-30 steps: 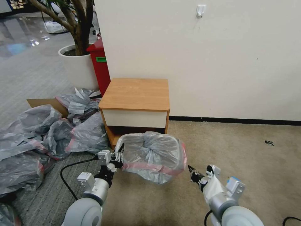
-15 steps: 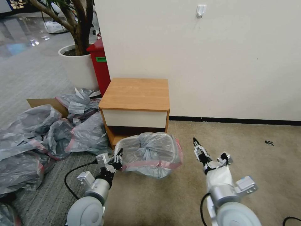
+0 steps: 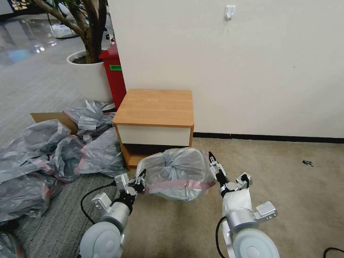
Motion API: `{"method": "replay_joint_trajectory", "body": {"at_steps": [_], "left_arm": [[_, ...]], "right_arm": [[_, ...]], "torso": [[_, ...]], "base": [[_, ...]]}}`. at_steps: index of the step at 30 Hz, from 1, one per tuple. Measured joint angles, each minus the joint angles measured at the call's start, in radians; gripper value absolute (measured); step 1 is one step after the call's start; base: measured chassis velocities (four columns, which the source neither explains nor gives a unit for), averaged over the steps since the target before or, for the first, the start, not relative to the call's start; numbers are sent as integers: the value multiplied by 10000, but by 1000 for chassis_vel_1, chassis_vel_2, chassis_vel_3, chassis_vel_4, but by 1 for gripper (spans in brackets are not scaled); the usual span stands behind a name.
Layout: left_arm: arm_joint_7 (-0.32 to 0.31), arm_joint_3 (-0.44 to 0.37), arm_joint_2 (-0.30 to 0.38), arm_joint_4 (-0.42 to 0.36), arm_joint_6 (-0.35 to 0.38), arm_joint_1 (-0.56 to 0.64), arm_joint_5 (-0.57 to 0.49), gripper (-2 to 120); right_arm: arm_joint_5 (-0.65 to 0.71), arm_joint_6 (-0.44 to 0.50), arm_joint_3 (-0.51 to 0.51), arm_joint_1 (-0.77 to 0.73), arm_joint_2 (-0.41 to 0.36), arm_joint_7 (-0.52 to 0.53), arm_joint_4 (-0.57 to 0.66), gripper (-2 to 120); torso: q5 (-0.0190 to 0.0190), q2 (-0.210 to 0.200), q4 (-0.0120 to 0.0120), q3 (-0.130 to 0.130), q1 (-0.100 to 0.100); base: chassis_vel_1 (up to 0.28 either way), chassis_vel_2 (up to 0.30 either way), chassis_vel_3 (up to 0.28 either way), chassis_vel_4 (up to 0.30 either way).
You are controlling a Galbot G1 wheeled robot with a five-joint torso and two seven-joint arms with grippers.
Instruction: Pick up the garbage bag from the table and place it over the trash can.
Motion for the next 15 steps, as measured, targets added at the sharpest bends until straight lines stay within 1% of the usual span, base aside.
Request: {"method": "replay_joint_trajectory", "body": {"at_steps": [3,5,6,9,11,13,14,15], "left_arm": [[-29,7,17,-19,34,-18,-68,7],[-42,13,24,-23,52,-21,-136,7],[-42,13,24,-23,52,-21,-136,7],[-80,73,5,-31,75,-33,-233,7],[-86,88,-2,-31,75,-37,-239,7],[-115,153,-43,-44,79,-52,-280,7],[-115,153,-43,-44,79,-52,-280,7],[-116,170,-57,-51,79,-52,-285,7]], "right_arm": [[-1,17,-2,15,104,-67,-11,99],[29,22,-18,23,198,-93,8,95],[29,22,-18,23,198,-93,8,95],[82,22,-78,46,318,-142,35,82],[84,22,-82,49,337,-150,31,80],[88,46,-86,52,412,-172,15,68],[88,46,-86,52,412,-172,15,68],[88,61,-79,52,414,-174,14,64]], "torso": [[-1,0,0,0,0],[0,0,0,0,0],[0,0,0,0,0],[0,0,1,0,0],[0,0,0,0,0],[0,0,0,0,0],[0,0,0,0,0],[0,0,0,0,0]], "base": [[0,0,0,0],[0,0,0,0],[0,0,0,0],[0,0,0,0],[0,0,0,0],[0,0,0,0],[0,0,0,0],[0,0,0,0]]}}
